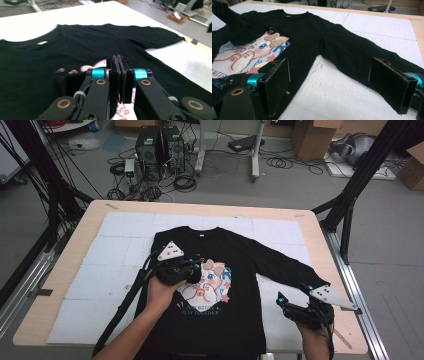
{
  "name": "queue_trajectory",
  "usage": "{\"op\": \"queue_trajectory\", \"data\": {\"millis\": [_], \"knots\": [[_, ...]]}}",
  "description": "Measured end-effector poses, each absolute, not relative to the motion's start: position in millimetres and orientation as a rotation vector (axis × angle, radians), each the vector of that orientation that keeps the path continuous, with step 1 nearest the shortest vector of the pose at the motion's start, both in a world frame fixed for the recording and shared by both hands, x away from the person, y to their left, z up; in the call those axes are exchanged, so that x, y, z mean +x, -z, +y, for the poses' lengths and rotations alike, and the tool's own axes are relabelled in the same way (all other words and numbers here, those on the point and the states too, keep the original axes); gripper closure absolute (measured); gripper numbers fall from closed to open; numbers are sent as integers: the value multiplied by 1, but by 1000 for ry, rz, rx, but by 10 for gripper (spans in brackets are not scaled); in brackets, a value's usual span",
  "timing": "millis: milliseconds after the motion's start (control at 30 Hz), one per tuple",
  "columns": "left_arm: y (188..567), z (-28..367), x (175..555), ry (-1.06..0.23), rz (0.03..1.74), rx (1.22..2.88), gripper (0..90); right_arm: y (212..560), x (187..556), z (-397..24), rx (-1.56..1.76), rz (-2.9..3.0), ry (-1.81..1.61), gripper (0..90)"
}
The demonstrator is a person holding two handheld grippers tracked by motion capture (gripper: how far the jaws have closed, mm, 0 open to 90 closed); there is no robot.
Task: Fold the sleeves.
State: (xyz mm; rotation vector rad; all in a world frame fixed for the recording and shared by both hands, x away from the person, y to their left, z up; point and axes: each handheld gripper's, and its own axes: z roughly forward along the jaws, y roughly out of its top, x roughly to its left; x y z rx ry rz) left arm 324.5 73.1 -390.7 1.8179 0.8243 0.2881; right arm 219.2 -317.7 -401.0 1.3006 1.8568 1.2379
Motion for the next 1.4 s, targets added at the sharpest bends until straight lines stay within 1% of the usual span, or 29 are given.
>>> {"op": "queue_trajectory", "data": {"millis": [233, 367, 400, 433, 467, 533, 600, 700, 767, 800, 1133, 1233, 1300, 1400], "knots": [[395, 41, 317, -243, 753, 1865, 876, 401, 219, -319, 1313, 1850, -1239, 159], [400, 30, 316, -216, 733, 1883, 870, 401, 218, -320, 1319, 1850, -1235, 159], [401, 29, 316, -209, 741, 1876, 795, 401, 218, -320, 1312, 1850, -1232, 160], [402, 30, 317, -208, 753, 1875, 679, 401, 218, -320, 1312, 1850, -1231, 159], [401, 32, 318, -210, 765, 1870, 583, 401, 218, -321, 1313, 1850, -1232, 159], [397, 39, 320, -257, 778, 1864, 471, 401, 217, -321, 1321, 1847, -1234, 159], [393, 51, 322, -286, 801, 1830, 392, 402, 217, -322, 1324, 1847, -1231, 159], [392, 77, 325, -328, 862, 1772, 318, 402, 217, -323, 1326, 1845, -1230, 159], [393, 94, 326, -366, 907, 1765, 195, 402, 217, -323, 1327, 1850, -1225, 159], [394, 102, 326, -380, 915, 1761, 169, 402, 217, -323, 1321, 1851, -1223, 159], [407, 181, 305, -423, 961, 1658, 175, 408, 229, -323, 1336, 1882, -1165, 159], [412, 199, 298, -430, 980, 1649, 175, 408, 234, -323, 1360, 1861, -1122, 159], [414, 208, 295, -438, 998, 1651, 172, 405, 237, -323, 1420, 1806, -1164, 159], [414, 219, 291, -439, 995, 1654, 172, 398, 242, -316, 1391, 1795, -1145, 158]]}}
